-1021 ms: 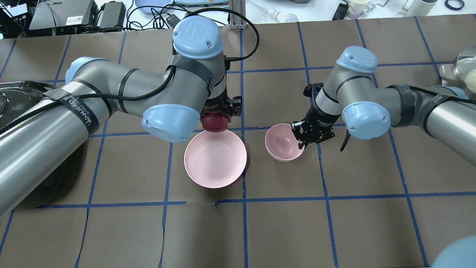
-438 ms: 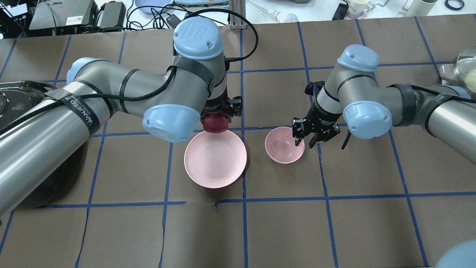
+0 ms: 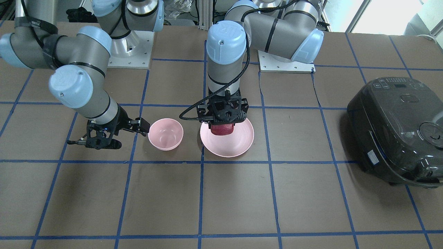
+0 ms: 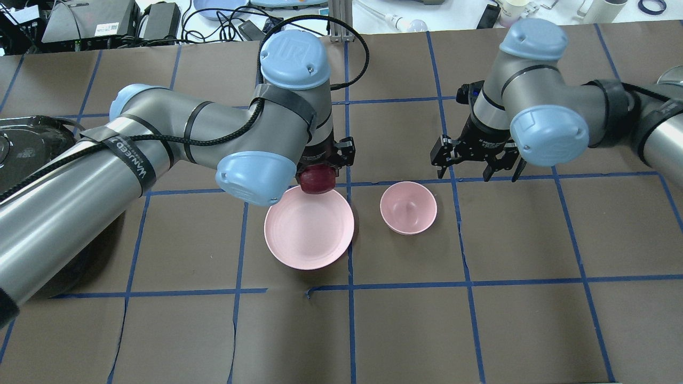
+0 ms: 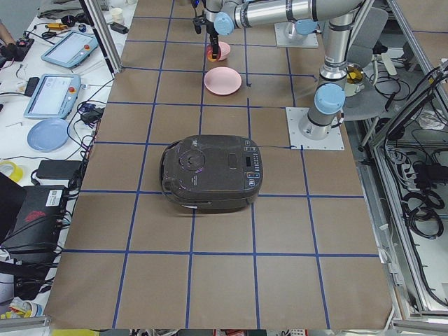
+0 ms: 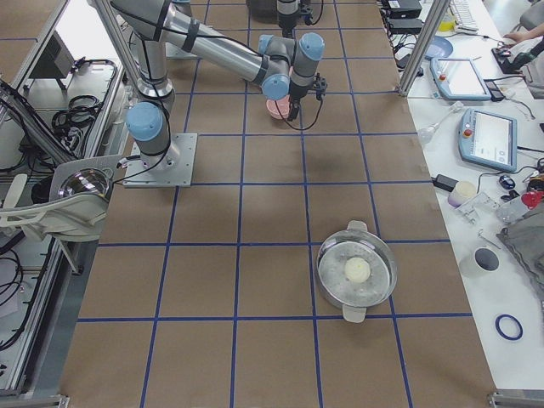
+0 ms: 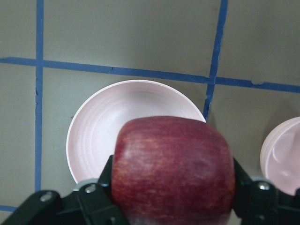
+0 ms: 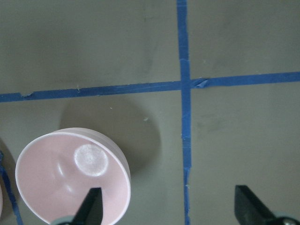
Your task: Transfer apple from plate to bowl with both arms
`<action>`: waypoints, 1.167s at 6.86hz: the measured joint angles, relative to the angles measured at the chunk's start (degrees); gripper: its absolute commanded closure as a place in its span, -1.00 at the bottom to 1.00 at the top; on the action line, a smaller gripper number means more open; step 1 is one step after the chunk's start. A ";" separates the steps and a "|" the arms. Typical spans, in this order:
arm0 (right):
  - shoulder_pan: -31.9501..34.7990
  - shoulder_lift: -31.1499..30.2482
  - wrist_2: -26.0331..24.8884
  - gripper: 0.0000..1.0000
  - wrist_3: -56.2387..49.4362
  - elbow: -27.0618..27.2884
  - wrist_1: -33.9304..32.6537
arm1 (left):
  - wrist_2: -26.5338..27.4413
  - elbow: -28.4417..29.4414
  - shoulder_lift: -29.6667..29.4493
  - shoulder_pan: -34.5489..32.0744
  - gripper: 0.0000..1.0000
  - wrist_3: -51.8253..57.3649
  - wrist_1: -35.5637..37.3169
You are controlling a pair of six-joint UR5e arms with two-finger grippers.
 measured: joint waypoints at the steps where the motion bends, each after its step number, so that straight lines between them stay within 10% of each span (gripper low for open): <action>1: -0.19 -1.57 -3.14 -1.00 -0.15 -2.33 2.76 | -0.11 0.47 -1.24 -2.35 1.00 -4.90 1.39; 8: -6.35 -6.24 -7.11 -1.00 -2.23 -9.67 5.82 | -4.86 3.94 -12.82 -13.06 1.00 -16.92 12.58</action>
